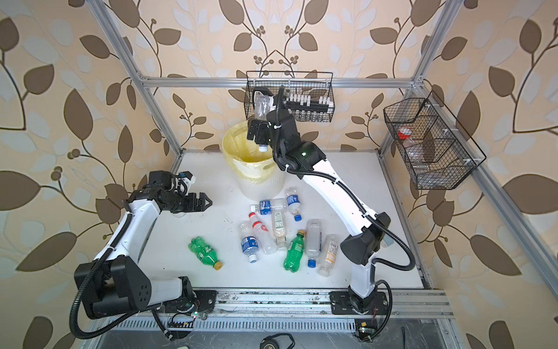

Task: Throw the plastic bottles in the bin
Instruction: Throw the plastic bottle into the trash bin.

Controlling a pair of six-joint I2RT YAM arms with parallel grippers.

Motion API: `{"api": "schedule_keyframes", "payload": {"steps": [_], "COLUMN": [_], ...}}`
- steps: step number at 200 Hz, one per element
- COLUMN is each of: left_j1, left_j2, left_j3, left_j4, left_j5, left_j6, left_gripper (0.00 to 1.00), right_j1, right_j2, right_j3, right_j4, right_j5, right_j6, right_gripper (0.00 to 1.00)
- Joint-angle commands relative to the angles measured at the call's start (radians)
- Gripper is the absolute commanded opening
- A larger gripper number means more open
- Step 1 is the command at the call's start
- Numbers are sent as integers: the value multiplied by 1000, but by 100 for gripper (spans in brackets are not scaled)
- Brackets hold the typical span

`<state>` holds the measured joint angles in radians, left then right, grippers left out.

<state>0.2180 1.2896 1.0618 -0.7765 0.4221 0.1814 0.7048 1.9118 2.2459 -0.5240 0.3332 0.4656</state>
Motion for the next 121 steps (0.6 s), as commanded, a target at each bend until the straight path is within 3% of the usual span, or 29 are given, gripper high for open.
{"api": "schedule_keyframes", "payload": {"steps": [1,75,103,121], "left_j1": [15,16,16,17], "left_j2": [-53,-63,-80,-92], "left_j3": [21,22,14,9], "left_j4": [-7,-17,-17,-14], "left_j5": [52,80,89,92], "left_j6": [20,45,58,63], "left_gripper": [99,99,99,99], "right_j1": [49,19,-57,-71], "right_j2": [-99,-659,-790,-848], "right_j3": [-10,-810,-998,-1100], "right_j4": [-116,225,313,319], "right_j5": [30,28,-85,-65], "right_j6": [-46,62,134,151], "right_gripper": [100,100,100,100]}}
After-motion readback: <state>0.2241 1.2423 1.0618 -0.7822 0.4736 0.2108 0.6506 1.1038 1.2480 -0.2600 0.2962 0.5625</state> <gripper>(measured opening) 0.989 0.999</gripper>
